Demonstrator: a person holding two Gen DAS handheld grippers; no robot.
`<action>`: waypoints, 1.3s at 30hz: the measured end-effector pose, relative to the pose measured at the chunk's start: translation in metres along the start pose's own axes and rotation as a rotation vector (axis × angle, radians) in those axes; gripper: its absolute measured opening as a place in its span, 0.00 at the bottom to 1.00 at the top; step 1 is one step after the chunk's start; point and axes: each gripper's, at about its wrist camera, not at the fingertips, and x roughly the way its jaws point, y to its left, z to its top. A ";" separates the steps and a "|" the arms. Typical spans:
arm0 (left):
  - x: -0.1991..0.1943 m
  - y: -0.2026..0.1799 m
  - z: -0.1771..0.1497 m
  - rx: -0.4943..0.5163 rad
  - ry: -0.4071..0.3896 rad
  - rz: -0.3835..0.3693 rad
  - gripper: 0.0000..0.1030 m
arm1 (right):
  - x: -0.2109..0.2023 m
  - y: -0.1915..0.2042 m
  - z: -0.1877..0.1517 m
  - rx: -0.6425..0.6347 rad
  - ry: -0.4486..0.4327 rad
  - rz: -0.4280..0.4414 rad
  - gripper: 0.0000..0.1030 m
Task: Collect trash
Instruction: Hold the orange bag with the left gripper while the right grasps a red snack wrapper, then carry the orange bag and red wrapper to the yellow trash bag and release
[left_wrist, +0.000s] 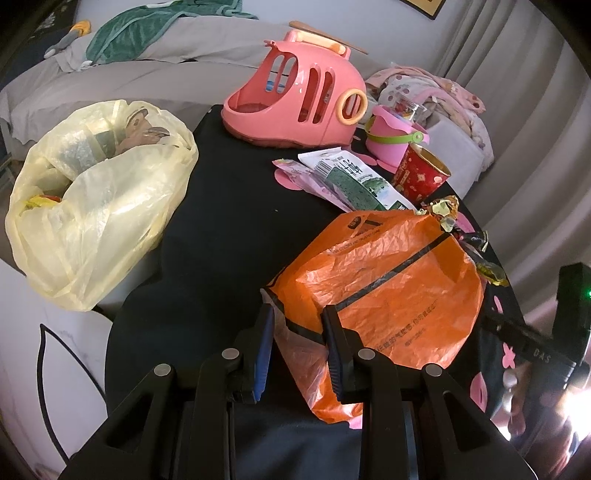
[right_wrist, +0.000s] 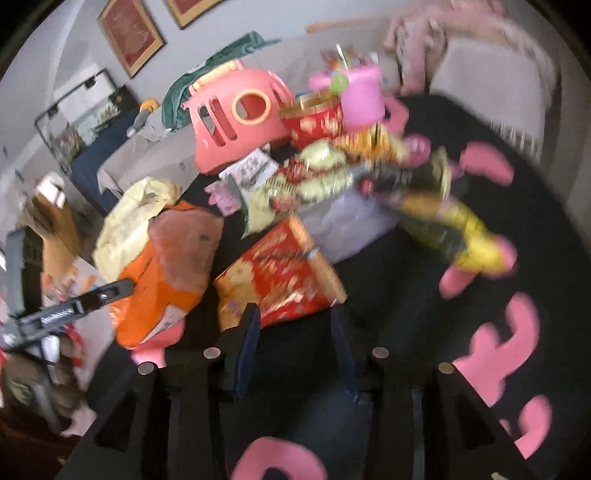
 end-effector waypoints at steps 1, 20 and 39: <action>0.000 0.000 0.000 -0.003 -0.001 0.002 0.27 | 0.003 0.000 -0.002 0.019 0.009 0.008 0.37; -0.019 0.012 0.005 -0.031 -0.047 0.029 0.27 | 0.023 0.089 0.064 -0.373 -0.142 -0.197 0.13; -0.001 0.003 0.016 -0.036 -0.057 0.037 0.14 | -0.011 0.092 0.073 -0.412 -0.196 -0.200 0.12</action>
